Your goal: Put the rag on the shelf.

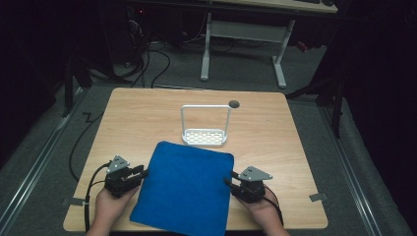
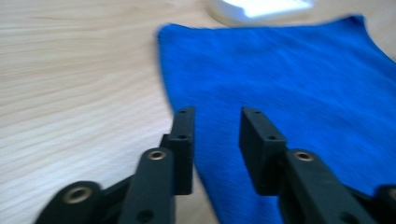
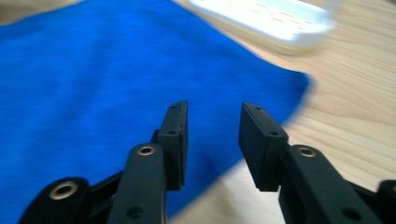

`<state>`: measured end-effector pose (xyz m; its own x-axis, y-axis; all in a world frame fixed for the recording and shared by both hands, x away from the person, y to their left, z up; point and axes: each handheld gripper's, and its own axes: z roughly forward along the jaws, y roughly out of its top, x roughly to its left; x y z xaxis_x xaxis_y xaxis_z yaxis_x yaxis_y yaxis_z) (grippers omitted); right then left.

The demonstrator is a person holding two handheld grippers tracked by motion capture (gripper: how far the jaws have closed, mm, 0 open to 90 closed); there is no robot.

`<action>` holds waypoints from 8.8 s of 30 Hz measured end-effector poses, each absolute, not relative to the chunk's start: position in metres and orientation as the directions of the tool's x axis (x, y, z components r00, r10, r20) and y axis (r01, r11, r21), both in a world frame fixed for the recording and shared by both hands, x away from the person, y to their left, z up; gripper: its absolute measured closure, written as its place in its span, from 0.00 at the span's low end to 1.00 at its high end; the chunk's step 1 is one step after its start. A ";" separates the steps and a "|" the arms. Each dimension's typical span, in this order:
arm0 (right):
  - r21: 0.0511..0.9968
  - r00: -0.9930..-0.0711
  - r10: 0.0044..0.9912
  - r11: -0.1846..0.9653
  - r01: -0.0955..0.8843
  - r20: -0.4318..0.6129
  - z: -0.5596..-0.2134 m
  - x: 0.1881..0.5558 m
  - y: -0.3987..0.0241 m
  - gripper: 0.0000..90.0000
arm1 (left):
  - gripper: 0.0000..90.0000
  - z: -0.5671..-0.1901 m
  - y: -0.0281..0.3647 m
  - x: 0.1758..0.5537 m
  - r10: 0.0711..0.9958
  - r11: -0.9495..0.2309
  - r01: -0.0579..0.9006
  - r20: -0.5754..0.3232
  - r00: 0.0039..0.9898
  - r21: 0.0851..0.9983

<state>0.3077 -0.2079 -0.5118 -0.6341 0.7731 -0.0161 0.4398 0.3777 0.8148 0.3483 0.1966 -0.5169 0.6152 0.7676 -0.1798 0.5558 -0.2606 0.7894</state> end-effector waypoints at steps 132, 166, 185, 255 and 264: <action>0.840 -0.462 0.886 0.272 0.470 -0.029 -0.509 0.359 -0.247 0.98 | 0.97 -0.530 0.124 0.396 0.766 -0.262 0.502 -0.139 0.628 0.825; 0.961 -0.482 0.876 0.153 0.230 -0.024 -0.433 0.332 -0.246 0.98 | 0.97 -0.434 0.145 0.362 0.757 -0.098 0.313 -0.133 0.640 0.945; 0.989 -0.471 0.880 0.115 0.090 -0.060 -0.364 0.342 -0.248 0.99 | 0.97 -0.358 0.147 0.373 0.776 -0.075 0.178 -0.055 0.629 0.981; 0.980 -0.358 0.932 0.123 0.156 -0.060 -0.303 0.515 -0.252 0.99 | 0.97 -0.329 0.126 0.550 0.850 -0.192 0.179 0.072 0.522 0.965; 0.949 -0.356 0.929 0.201 0.242 -0.105 -0.341 0.524 -0.253 0.99 | 0.96 -0.378 0.120 0.560 0.838 -0.197 0.322 -0.011 0.545 0.926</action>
